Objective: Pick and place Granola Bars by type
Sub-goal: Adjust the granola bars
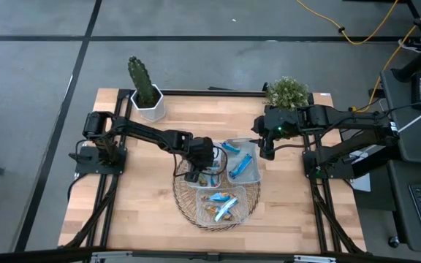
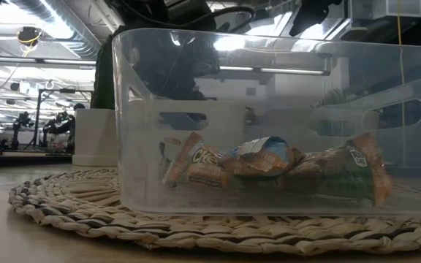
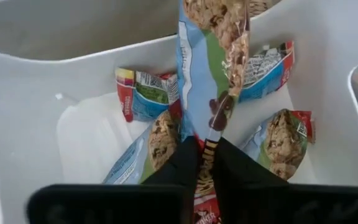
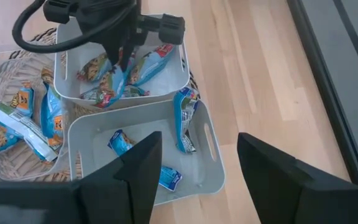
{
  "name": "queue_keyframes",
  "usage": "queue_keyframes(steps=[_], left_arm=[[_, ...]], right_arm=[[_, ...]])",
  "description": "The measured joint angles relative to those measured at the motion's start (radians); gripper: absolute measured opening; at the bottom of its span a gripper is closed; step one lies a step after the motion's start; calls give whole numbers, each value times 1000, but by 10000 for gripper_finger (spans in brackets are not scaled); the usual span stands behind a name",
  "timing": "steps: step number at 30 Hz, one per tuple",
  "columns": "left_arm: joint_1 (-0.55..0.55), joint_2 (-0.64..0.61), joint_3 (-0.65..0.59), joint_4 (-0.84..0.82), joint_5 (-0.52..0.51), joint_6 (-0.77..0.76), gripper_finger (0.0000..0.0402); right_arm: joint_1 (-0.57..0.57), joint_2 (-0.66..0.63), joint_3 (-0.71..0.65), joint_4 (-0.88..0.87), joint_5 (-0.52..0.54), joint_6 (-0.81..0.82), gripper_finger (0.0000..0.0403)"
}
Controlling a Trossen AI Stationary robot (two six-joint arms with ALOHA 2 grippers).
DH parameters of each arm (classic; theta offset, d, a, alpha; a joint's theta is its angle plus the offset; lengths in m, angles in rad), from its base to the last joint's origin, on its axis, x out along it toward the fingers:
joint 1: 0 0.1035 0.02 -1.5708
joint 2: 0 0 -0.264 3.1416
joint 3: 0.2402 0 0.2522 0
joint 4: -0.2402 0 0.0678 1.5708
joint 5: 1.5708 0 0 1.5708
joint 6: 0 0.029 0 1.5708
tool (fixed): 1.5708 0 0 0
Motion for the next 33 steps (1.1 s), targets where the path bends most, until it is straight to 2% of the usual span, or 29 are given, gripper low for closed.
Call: queue_keyframes(steps=[3, 8, 16, 22, 28, 33], left_arm=[[0, 0, 5, -31, -27, -3, 12], [8, 0, 21, -102, -102, -3, 27], [17, -12, 71, -159, -123, 31, 11], [18, -38, 127, -193, -144, 48, 13], [25, -36, 124, -329, -179, 99, 12], [29, -36, 124, -351, -213, 114, 15]], right_arm=[[0, 0, 0, 0, 0, 0, 211], [0, 0, 0, 0, 0, 4, 211], [0, 0, 0, 1, 0, 4, 211], [0, 0, 0, 2, 0, 5, 211], [0, 0, -1, 7, 0, 5, 211], [0, 0, -1, 7, 0, 4, 211]])
